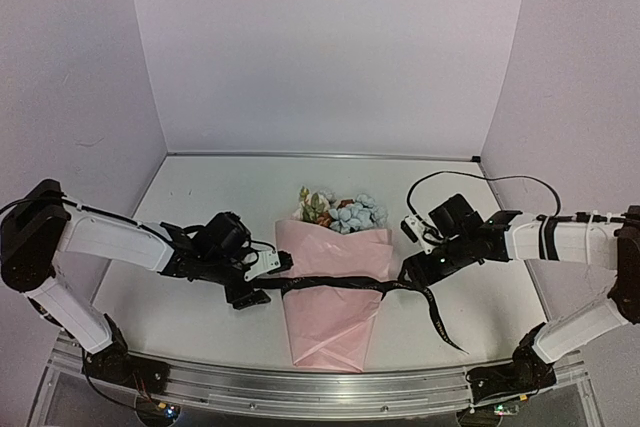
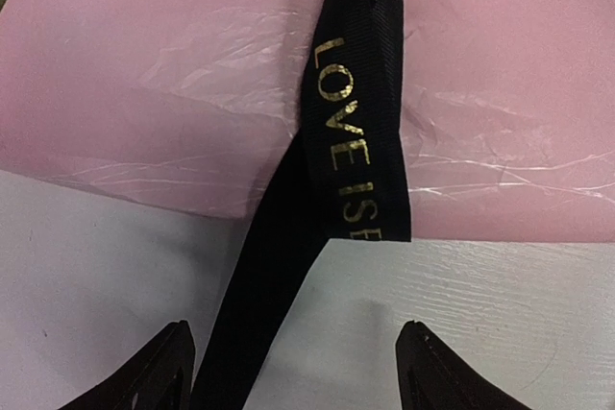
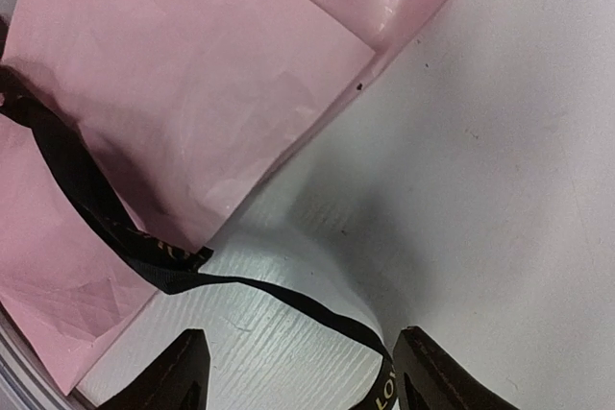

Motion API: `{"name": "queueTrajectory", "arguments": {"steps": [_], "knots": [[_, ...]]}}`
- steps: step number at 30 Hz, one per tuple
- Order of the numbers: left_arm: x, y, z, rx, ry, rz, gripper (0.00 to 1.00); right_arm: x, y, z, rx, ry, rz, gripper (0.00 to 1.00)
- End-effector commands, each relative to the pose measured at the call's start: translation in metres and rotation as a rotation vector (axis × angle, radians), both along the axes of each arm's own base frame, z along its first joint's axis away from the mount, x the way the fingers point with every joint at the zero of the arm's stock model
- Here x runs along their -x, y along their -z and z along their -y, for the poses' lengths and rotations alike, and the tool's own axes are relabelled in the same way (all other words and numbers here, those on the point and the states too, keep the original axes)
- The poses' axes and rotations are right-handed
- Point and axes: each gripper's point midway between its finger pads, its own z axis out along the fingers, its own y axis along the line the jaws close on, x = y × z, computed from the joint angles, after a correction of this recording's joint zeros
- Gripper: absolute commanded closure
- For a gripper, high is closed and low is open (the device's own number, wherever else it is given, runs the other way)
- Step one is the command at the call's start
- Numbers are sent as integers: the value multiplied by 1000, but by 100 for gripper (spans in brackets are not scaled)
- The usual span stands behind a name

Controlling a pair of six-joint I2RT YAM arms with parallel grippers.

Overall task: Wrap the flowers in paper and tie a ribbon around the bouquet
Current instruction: Cross the ribbon over the folded bouquet, then tie the ribbon around the folded bouquet.

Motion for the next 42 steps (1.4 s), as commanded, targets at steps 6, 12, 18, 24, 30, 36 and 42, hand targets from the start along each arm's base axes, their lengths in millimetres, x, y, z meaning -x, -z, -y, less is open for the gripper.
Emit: {"name": "queueTrajectory", "arguments": {"steps": [6, 12, 18, 24, 30, 36, 42], "knots": [[-29, 2, 26, 9, 111, 168, 27, -2, -6, -16, -3, -219, 118, 31], [-32, 3, 34, 26, 140, 158, 35, 10, 6, -16, 26, -361, 125, 27], [-28, 7, 34, 29, 149, 141, 53, 13, 17, -19, 59, -474, 130, 27], [-27, 6, 30, 25, 148, 148, 64, 9, 29, -22, 95, -538, 123, 27], [-28, 3, 30, 25, 143, 155, 70, -4, 35, -23, 114, -506, 161, 32], [-30, 0, 31, 32, 134, 155, 72, -12, 43, -28, 103, -465, 178, 39], [-30, 1, 32, 21, 136, 141, 78, -14, 46, -25, 117, -437, 182, 59]]}}
